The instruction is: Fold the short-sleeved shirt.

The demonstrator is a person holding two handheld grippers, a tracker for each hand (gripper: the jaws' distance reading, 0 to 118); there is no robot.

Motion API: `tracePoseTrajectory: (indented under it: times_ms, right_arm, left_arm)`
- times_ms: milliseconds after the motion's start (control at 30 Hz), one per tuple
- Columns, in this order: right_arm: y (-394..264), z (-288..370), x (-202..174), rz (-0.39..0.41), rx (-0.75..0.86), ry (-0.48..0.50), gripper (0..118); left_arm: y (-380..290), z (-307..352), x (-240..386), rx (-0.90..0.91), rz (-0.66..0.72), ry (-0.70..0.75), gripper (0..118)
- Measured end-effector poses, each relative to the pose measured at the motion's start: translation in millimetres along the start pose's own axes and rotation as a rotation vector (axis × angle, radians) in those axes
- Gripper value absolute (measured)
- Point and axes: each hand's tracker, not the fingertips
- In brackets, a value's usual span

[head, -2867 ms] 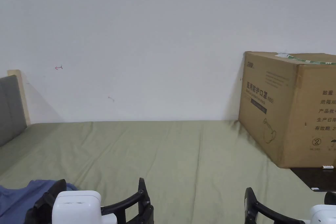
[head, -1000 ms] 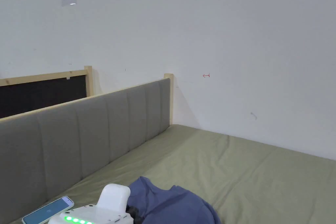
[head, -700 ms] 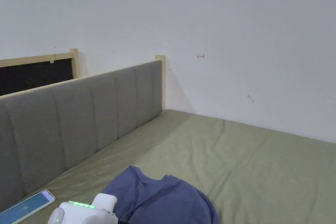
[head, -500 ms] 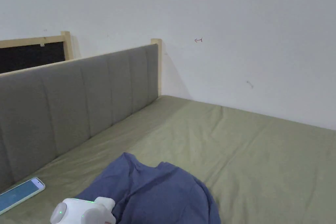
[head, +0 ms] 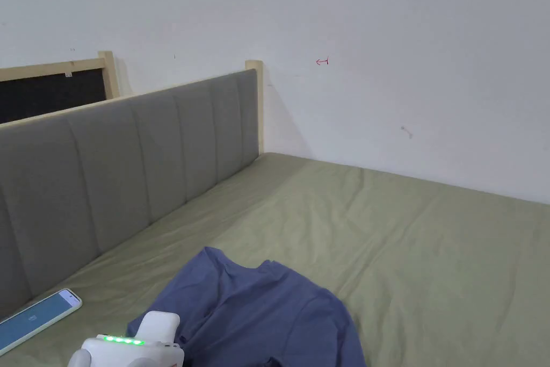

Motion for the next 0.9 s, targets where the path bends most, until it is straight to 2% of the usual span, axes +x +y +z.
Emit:
tracePoseTrajectory:
  times_ms: [100,233,300,467,600,667,767,833,900]
  right_arm:
    - [4,14,3,-0.008,0.026,0.005,1]
    - [9,36,10,-0.026,0.080,0.000,1]
    - [10,48,14,-0.035,0.103,-0.007,1]
    - [11,81,28,-0.060,0.164,-0.029,1]
    - [10,116,45,-0.097,0.224,-0.066,1]
    - [9,135,57,-0.104,0.252,-0.099,1]
    - [6,164,77,-0.118,0.294,-0.165,1]
    - [3,182,92,-0.135,0.317,-0.212,1]
    - [-3,195,110,-0.155,0.320,-0.261,1]
  left_arm:
    - [17,35,-3,0.060,-0.025,-0.019,5]
    - [52,104,13,0.254,-0.180,-0.055,5]
    - [70,153,42,0.359,-0.280,-0.123,5]
    - [104,262,140,0.528,-0.404,-0.323,5]
    - [115,322,227,0.617,-0.486,-0.499,5]
    - [117,340,269,0.638,-0.515,-0.597,5]
    - [114,350,333,0.679,-0.590,-0.661,5]
    - [110,346,373,0.633,-0.602,-0.728,5]
    - [103,324,414,0.503,-0.600,-0.792,5]
